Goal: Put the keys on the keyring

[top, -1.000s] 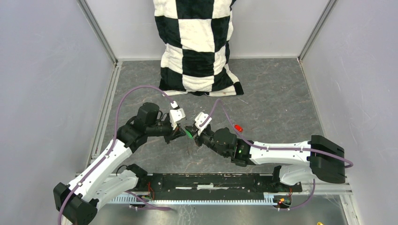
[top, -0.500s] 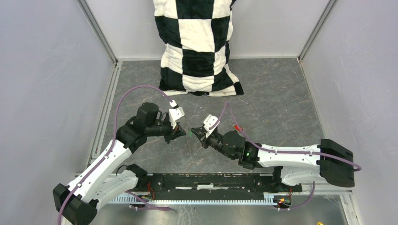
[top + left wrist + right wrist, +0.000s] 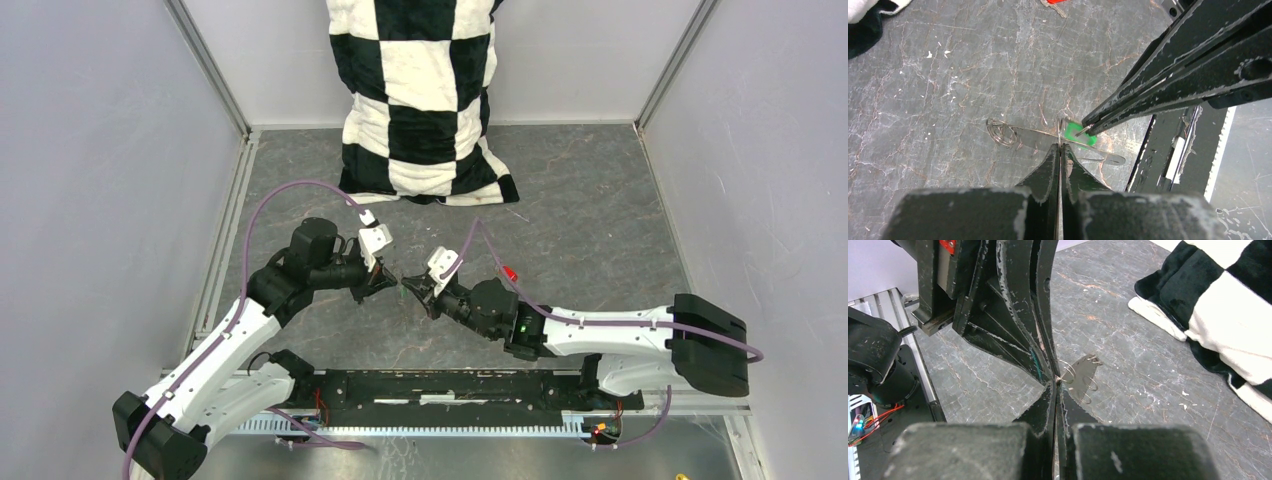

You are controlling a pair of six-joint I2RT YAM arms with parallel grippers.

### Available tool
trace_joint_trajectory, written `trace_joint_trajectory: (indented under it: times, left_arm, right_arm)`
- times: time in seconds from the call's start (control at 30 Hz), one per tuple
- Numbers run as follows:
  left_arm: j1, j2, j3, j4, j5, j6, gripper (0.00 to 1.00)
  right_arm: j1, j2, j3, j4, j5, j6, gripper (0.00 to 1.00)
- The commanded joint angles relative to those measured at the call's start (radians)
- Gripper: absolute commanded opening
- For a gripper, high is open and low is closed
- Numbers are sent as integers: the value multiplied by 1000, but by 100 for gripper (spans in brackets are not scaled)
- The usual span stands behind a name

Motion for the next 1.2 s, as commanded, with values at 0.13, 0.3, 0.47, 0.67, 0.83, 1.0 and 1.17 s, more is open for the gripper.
trace_joint_trajectory:
  times: [0.13, 0.3, 0.47, 0.67, 0.83, 1.0, 1.17]
  left_arm:
    - [-2, -8, 17, 66, 34, -38, 2]
    - [-3, -13, 7, 65, 38, -27, 2]
    - [-2, -16, 9, 65, 40, -27, 2]
    - [-2, -18, 9, 65, 41, -27, 2]
    - [-2, -21, 9, 65, 39, -26, 2]
    - [-2, -22, 9, 66, 46, -29, 2]
    - [-2, -22, 8, 65, 46, -28, 2]
  right_arm:
    - [-1, 28, 71, 57, -6, -10, 0]
    - [-2, 36, 79, 58, 9, -11, 0]
    - [-1, 58, 107, 36, 24, -17, 0]
    - [-2, 57, 108, 25, 44, -17, 0]
    - [-1, 54, 99, 9, 70, -17, 0]
    - [-3, 44, 90, 11, 98, -18, 0]
    - [-5, 36, 85, 10, 119, -12, 0]
